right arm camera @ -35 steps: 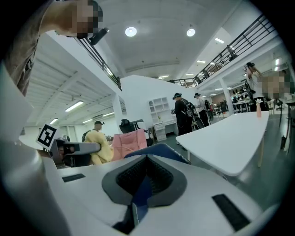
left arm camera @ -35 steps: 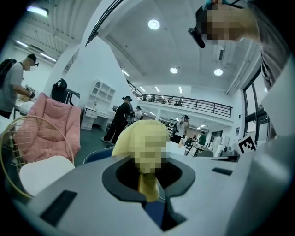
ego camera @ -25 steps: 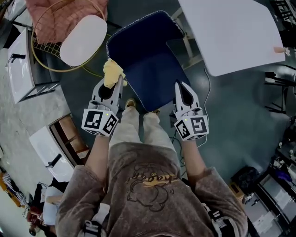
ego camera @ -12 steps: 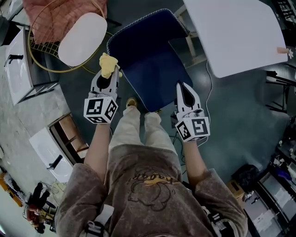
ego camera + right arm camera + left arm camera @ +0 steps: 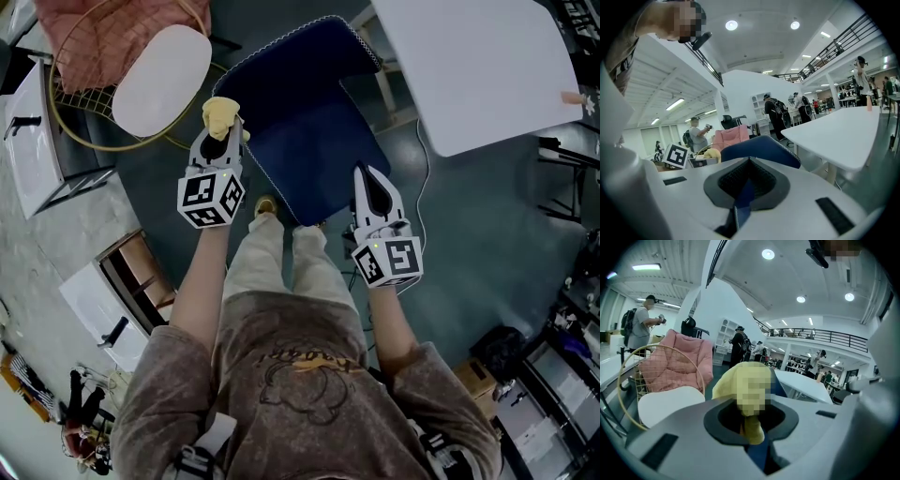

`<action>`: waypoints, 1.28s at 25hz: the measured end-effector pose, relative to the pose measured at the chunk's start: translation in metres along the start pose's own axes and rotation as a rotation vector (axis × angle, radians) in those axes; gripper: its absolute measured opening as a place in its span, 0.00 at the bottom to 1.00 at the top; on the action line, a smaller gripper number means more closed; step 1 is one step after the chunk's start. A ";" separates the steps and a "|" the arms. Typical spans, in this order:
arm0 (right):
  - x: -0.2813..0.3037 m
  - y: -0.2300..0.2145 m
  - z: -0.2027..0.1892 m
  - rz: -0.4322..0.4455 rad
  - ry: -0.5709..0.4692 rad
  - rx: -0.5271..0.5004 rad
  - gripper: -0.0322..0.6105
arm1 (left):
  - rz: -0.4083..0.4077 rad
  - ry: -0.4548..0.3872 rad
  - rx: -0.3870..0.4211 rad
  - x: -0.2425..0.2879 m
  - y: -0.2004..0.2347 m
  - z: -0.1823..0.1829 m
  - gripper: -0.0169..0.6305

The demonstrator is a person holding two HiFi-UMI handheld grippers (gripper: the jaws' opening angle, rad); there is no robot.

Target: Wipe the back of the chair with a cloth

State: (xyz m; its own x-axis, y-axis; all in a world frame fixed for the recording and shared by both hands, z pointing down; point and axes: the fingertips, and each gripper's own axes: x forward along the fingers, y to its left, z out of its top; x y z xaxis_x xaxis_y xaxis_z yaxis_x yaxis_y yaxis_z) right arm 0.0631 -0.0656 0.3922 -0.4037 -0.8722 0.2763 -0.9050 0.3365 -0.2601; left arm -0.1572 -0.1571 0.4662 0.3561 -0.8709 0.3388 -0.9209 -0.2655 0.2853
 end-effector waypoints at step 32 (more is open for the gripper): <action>-0.012 -0.040 -0.017 -0.089 0.044 0.034 0.09 | -0.219 0.090 0.072 0.150 -0.089 -0.002 0.13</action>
State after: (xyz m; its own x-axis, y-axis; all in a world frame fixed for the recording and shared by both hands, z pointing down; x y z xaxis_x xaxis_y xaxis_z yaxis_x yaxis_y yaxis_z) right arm 0.1014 -0.0629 0.4151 -0.3278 -0.8814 0.3400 -0.9329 0.2453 -0.2636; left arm -0.0209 -0.2634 0.4934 0.5578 -0.7499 0.3557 -0.8283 -0.4753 0.2968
